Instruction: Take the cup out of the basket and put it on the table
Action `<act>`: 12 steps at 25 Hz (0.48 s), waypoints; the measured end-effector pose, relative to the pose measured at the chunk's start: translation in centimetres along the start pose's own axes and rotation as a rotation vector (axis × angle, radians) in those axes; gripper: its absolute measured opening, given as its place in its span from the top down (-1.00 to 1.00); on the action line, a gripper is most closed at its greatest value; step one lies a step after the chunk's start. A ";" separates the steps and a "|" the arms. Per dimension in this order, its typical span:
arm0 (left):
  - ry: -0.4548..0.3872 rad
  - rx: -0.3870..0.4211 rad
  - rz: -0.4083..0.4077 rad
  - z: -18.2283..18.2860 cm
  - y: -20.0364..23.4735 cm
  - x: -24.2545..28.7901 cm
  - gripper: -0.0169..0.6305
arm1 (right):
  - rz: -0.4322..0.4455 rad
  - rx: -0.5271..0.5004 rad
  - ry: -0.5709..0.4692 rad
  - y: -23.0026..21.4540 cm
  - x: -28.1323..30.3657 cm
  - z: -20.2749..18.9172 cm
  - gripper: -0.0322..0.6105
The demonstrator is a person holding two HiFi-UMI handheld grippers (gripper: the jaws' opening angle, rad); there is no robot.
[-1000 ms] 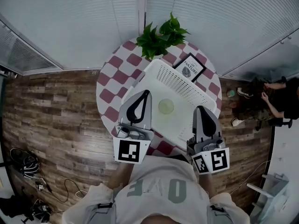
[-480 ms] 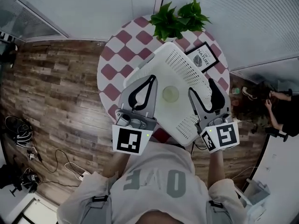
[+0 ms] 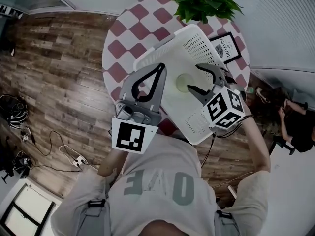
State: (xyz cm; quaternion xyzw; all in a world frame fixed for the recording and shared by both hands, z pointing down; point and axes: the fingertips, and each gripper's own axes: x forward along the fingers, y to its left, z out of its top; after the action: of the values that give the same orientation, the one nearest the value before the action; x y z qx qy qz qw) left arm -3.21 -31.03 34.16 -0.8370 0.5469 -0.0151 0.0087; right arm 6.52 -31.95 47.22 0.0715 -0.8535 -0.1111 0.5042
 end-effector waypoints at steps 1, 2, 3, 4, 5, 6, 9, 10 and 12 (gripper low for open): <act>0.000 -0.007 0.010 0.0 0.2 -0.1 0.93 | 0.035 -0.038 0.016 0.5 1.0 -0.1 -0.01; -0.002 -0.013 0.020 0.0 0.3 -0.2 0.93 | 0.068 -0.065 0.032 0.9 2.0 -0.2 -0.01; -0.008 -0.019 0.029 0.1 0.4 -0.2 0.93 | 0.098 -0.081 0.048 1.4 3.0 -0.4 -0.01; -0.016 -0.023 0.037 0.2 0.5 -0.3 0.93 | 0.124 -0.091 0.066 1.7 3.9 -0.6 0.00; -0.023 -0.026 0.042 0.3 0.6 -0.3 0.93 | 0.147 -0.101 0.086 2.0 4.7 -0.9 0.00; -0.028 -0.029 0.047 0.3 0.7 -0.3 0.93 | 0.166 -0.115 0.109 2.3 5.6 -1.4 0.00; -0.025 -0.042 0.066 -0.2 1.1 -0.6 0.93 | 0.228 -0.158 0.176 3.0 7.6 -2.8 0.00; -0.019 -0.046 0.075 -0.4 1.3 -0.7 0.93 | 0.256 -0.164 0.195 3.4 8.2 -3.3 0.00; 0.003 -0.046 0.092 -1.0 1.6 -1.1 0.93 | 0.313 -0.168 0.231 4.0 9.0 -4.2 0.04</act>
State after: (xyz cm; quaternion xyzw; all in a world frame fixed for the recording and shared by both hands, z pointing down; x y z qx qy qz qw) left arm -5.11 -30.69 35.07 -0.8110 0.5849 -0.0032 -0.0108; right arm 5.80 -30.64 57.80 -0.0920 -0.7785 -0.0932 0.6138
